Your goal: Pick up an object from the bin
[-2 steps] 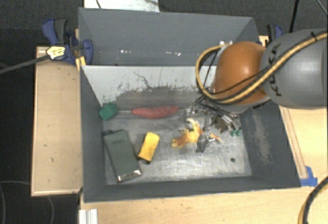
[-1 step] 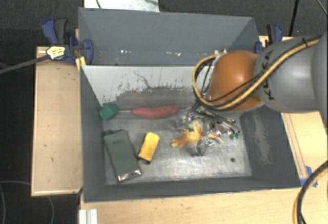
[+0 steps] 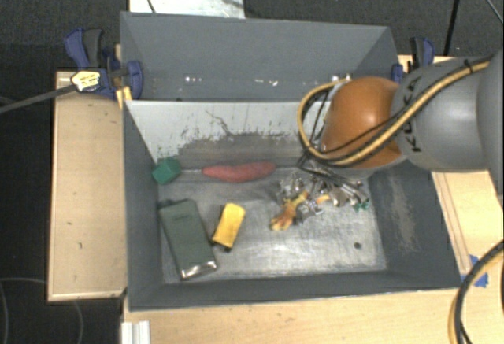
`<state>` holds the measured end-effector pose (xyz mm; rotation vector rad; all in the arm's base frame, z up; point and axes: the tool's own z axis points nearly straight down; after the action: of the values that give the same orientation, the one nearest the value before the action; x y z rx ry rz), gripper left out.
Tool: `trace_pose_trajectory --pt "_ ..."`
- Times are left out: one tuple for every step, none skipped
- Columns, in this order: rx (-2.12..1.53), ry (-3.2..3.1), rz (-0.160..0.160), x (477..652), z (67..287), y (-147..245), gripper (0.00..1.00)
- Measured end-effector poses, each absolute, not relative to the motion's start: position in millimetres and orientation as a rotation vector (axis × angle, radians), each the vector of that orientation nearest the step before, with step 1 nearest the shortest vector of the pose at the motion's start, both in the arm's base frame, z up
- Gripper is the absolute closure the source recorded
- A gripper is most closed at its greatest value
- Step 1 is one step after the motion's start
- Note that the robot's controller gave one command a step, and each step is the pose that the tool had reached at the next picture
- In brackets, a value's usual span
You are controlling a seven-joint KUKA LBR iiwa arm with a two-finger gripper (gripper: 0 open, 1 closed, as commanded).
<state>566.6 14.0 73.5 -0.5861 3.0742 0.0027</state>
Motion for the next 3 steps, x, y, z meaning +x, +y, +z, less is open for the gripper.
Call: trace_pose_trajectory --pt "-0.586 3.074 0.003 566.6 73.5 14.1 1.00" --pt "-0.587 3.080 0.003 565.1 77.2 14.0 1.00" --pt "-0.587 3.092 0.004 562.5 97.1 13.7 1.00"
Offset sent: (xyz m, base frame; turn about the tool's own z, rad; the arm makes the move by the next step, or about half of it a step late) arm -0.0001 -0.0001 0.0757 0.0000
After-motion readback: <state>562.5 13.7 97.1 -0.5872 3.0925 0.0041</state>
